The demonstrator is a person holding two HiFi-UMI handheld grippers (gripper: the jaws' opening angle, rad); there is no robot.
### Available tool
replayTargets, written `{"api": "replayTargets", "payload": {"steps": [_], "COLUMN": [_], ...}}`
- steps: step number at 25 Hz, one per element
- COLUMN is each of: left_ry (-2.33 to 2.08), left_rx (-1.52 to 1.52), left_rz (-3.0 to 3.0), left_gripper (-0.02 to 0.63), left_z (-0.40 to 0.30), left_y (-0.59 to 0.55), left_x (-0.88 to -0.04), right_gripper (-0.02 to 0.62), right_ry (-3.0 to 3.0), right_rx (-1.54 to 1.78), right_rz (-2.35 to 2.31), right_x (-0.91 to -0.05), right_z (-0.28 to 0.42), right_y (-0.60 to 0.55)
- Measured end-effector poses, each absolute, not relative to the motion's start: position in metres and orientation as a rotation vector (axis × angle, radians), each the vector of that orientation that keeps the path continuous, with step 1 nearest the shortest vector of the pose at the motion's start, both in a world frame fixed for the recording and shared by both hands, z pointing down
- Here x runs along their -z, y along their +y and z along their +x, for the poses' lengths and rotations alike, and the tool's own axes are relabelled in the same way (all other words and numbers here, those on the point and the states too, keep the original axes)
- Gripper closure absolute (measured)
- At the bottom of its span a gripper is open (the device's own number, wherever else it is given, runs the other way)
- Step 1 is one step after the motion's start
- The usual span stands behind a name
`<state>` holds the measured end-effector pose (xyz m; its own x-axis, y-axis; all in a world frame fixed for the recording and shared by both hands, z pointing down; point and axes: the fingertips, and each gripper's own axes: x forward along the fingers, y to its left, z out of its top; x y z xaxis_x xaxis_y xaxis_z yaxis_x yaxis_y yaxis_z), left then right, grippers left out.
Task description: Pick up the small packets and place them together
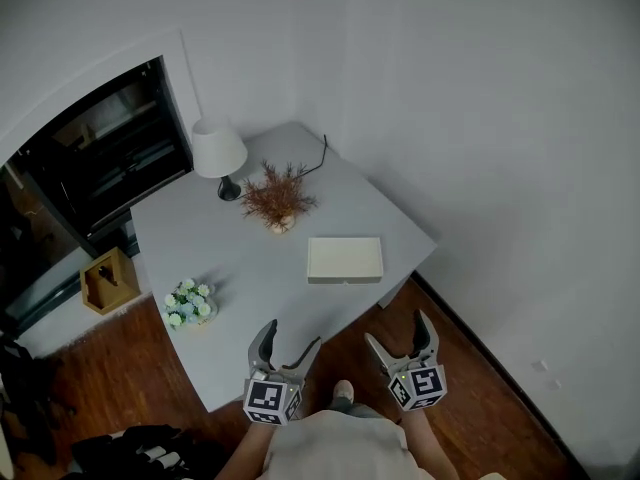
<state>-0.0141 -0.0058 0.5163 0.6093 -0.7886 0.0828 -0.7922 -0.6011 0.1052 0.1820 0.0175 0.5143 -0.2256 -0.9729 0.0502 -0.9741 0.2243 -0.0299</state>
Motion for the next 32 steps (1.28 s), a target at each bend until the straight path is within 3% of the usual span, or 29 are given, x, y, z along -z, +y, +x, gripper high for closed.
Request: {"api": "replayTargets", "payload": {"steps": [5,8,16,18,26,28,32], "left_ry": [-1.408,-1.396,-1.284,-1.26,-1.271,-1.285,-1.324], "left_rx": [-0.02,-0.028,-0.068,-0.068,-0.103,-0.106,-0.108], "left_rz": [2.689,2.7,2.741,2.752,2.734,2.719,2.688], "left_gripper": [0.229,0.229,0.229,0.229,0.229,0.229,0.229], "left_z": [0.002,0.008,0.015,0.017,0.002,-0.004,-0.016], "left_y": [-0.066,-0.088,-0.126,-0.133,-0.146,-0.148,-0.151], "left_x": [-0.503,-0.501,-0.509,-0.509,-0.516,-0.516,-0.519], "right_gripper": [0.1,0.149,0.149,0.252,0.253,0.336,0.337], "right_ry": [-2.485,-2.491,-2.347,-2.309,-2.094,-2.041,-1.923], "right_rx": [-0.1,-0.146,-0.318,-0.439,-0.723,-0.831,-0.93], "right_rz": [1.879,1.883,1.863,1.813,1.585,1.549,1.532], "right_x": [-0.511,-0.518,-0.572,-0.601,-0.727,-0.753,-0.787], "right_z": [0.199,0.199,0.192,0.189,0.169,0.165,0.165], "right_y": [-0.047,-0.065,-0.095,-0.103,-0.142,-0.151,-0.17]}}
